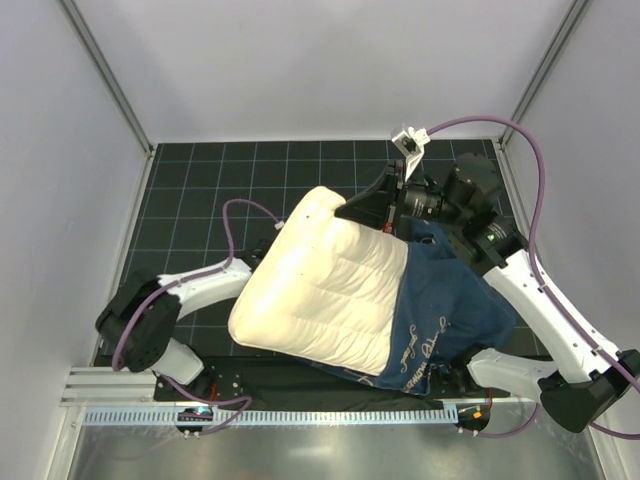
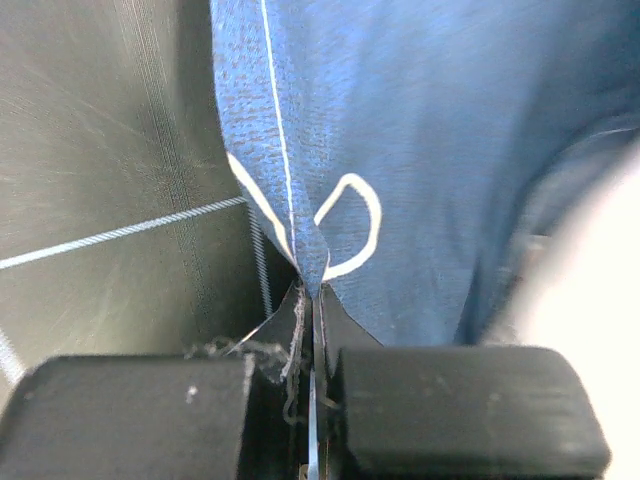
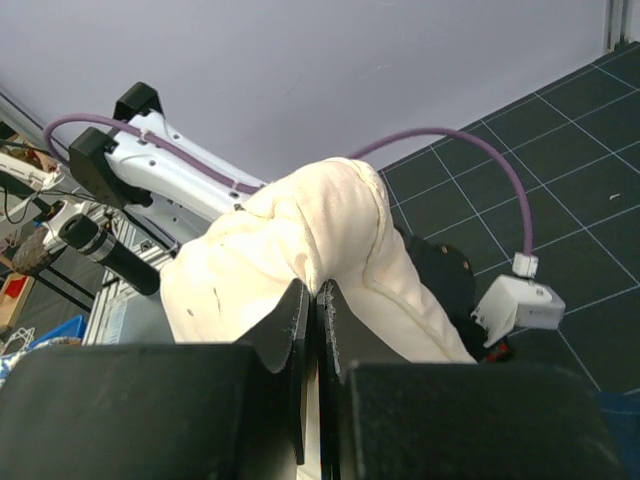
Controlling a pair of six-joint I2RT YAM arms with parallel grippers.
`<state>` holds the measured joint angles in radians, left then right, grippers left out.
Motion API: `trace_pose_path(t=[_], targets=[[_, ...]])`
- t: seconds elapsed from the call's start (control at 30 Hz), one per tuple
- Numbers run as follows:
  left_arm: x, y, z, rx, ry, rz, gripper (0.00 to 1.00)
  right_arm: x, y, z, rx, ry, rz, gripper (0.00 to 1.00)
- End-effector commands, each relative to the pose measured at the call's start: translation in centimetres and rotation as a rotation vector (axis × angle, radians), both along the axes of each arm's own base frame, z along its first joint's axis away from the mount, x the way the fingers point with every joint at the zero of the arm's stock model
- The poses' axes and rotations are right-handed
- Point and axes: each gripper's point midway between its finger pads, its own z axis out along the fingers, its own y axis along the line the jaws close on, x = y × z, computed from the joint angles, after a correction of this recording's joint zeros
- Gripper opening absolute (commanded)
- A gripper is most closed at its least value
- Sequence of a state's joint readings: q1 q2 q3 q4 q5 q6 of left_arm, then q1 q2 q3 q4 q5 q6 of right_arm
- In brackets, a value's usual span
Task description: Put the pillow into the pillowcase
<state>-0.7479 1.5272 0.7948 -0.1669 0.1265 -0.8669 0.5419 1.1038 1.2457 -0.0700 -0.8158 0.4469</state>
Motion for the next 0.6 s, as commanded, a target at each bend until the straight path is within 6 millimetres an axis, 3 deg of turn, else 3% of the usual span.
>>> trace_pose_path(t=[0.0,0.07,0.1,0.17,0.27,0.3,0.37,0.4,0.43,0.5,0.53,0.57], targets=[[2.3,1.4,6.8,-0.037,-0.14,0.018,0.0,-0.6,-0.7,6.2,0.102,-0.097,-0.033,0.04],[2.5,2.2,9.2,-0.052,-0.168,0.021,0.0,-0.3,-0.7,7.1,0.113,-0.098,-0.048,0.04],[2.4,2.6,11.7,-0.067,-0.197,0.016,0.0,-0.3,-0.9,8.3,0.132,-0.099,-0.053,0.04],[2.6,3.0,14.8,-0.104,-0.232,0.011,0.0,0.1,-1.1,10.0,0.156,-0.112,-0.063,0.04],[2.1,3.7,20.8,-0.16,-0.303,-0.004,0.0,0.5,-1.2,12.2,0.19,-0.098,-0.034,0.04],[2.2,3.6,24.4,-0.201,-0.36,-0.01,0.0,0.4,-1.2,13.1,0.209,-0.113,-0.021,0.04],[1.3,4.0,27.5,-0.223,-0.387,-0.024,0.0,0.0,-1.5,14.9,0.246,-0.12,0.017,0.04],[0.8,3.8,29.0,-0.25,-0.398,-0.046,0.0,0.6,-1.2,15.0,0.25,-0.108,0.029,0.04],[0.4,3.9,32.0,-0.281,-0.433,-0.058,0.0,0.5,-1.4,15.6,0.271,-0.095,0.045,0.04],[-0.3,3.8,34.4,-0.313,-0.45,-0.08,0.0,1.4,-1.4,16.0,0.28,-0.082,0.063,0.04],[-0.8,4.1,37.2,-0.342,-0.491,-0.084,0.0,1.3,-1.4,16.3,0.29,-0.083,0.084,0.04],[-0.8,4.1,37.7,-0.341,-0.494,-0.088,0.0,1.4,-1.3,16.4,0.285,-0.088,0.095,0.04]])
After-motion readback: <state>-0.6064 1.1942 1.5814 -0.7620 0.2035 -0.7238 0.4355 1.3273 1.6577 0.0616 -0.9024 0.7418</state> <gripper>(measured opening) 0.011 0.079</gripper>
